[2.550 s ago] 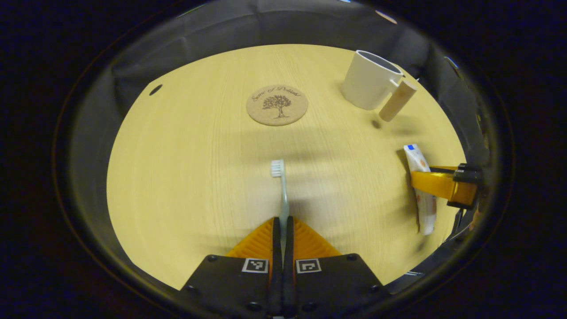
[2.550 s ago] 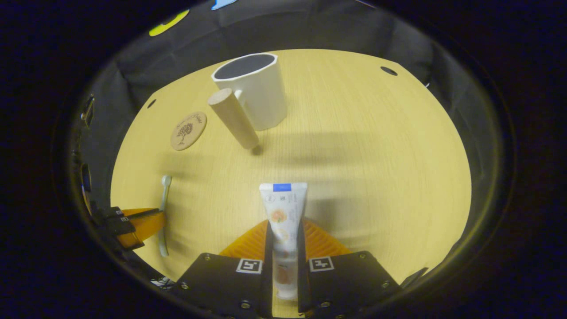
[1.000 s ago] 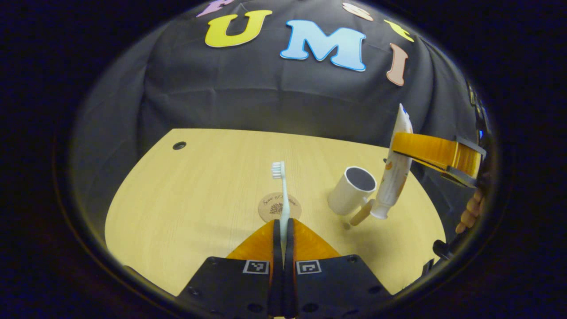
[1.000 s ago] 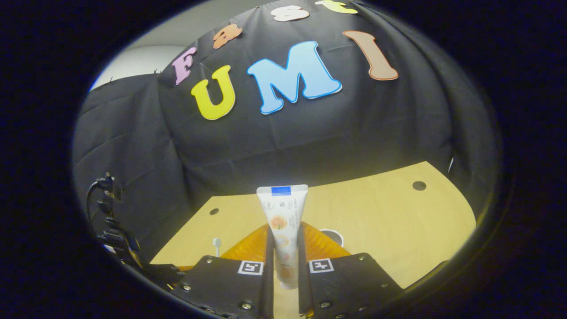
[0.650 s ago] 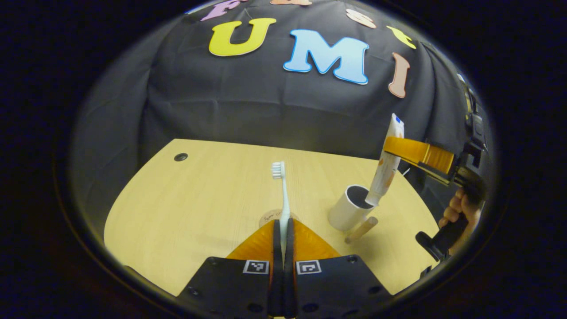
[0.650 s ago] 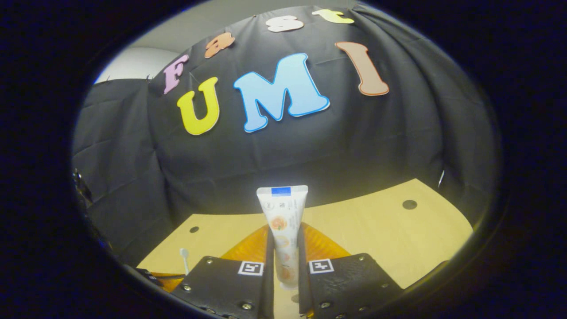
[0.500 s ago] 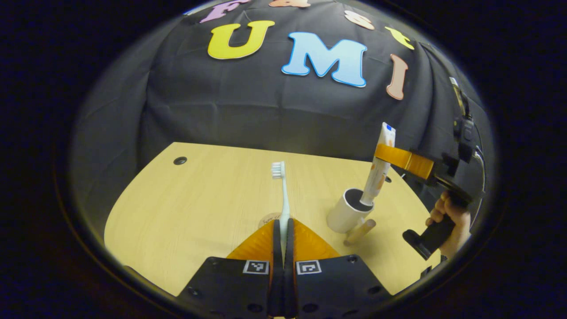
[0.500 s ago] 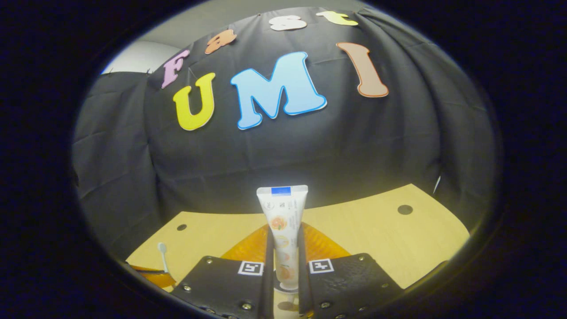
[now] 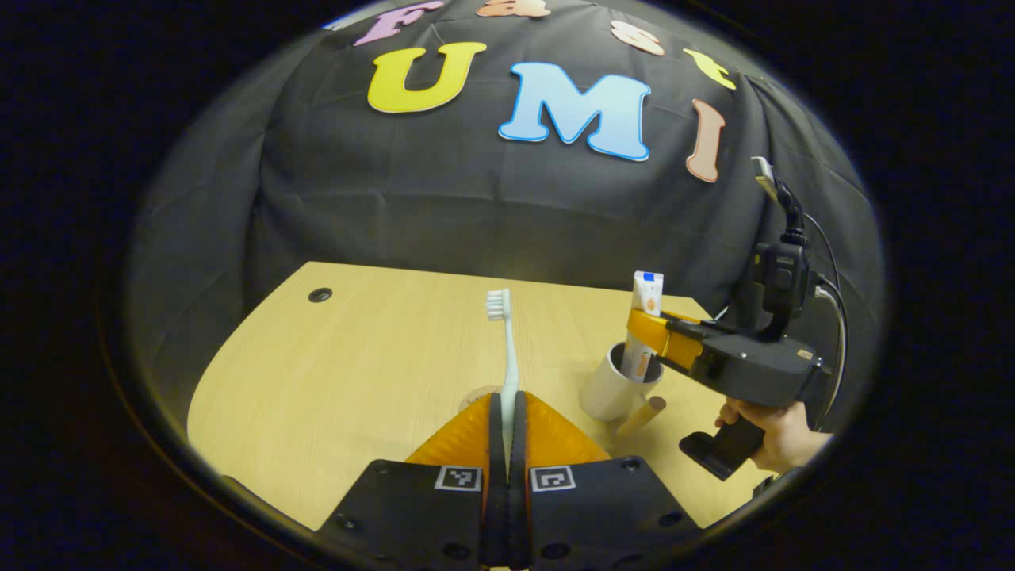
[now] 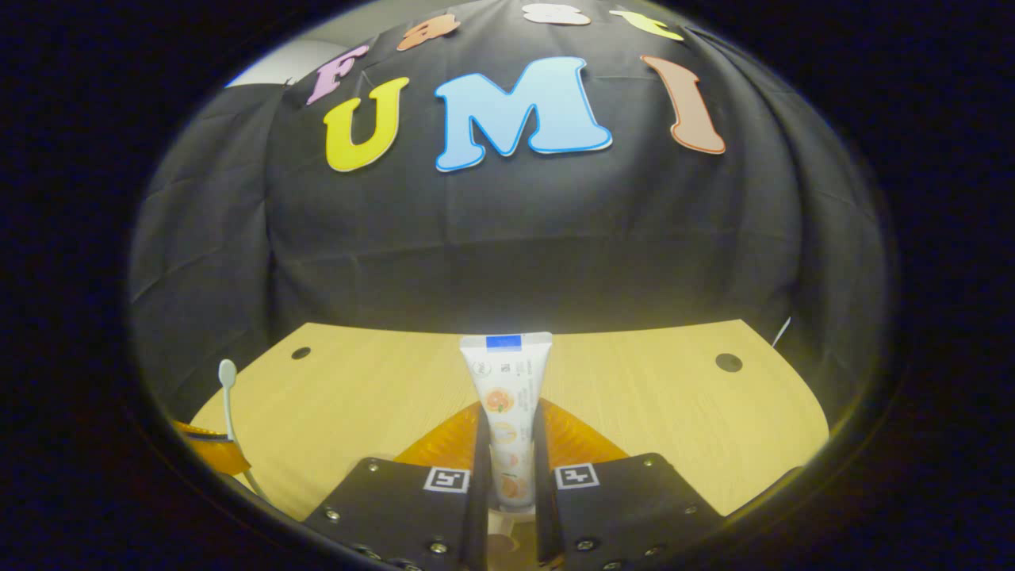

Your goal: Put the toothbrush and toothpaste on the desktop into the cup, then pick up the cup and place it on the coaster on the desktop.

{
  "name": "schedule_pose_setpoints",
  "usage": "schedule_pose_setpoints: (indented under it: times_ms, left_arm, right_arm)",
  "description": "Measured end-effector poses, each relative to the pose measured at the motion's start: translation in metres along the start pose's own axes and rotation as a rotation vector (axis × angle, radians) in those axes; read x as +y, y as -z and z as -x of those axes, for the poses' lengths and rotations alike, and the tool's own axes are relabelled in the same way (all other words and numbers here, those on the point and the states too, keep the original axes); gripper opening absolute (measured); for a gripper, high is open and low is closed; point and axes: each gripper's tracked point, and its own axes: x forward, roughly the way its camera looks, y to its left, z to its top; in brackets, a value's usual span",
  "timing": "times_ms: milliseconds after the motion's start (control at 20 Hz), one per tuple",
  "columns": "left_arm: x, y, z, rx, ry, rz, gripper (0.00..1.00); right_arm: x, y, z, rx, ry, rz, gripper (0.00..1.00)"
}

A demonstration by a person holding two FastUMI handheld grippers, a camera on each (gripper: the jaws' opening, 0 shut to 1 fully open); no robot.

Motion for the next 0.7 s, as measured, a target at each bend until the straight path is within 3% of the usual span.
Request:
schedule_pose_setpoints:
  times_ms: [250,550,700]
  left_arm:
    - [0.002,0.004,0.005,0.004,-0.007,0.014,0.08]
    - [0.002,0.002,0.008,-0.011,-0.005,0.015,0.08]
    - [0.000,0.000,0.005,-0.021,0.009,0.018,0.08]
  right_arm:
    - [0.002,0.031,0.001,0.102,0.002,0.060,0.29]
    - [0.002,0.032,0.007,0.117,0.011,0.072,0.31]
    - [0.001,0.024,0.011,0.104,0.017,0.066,0.42]
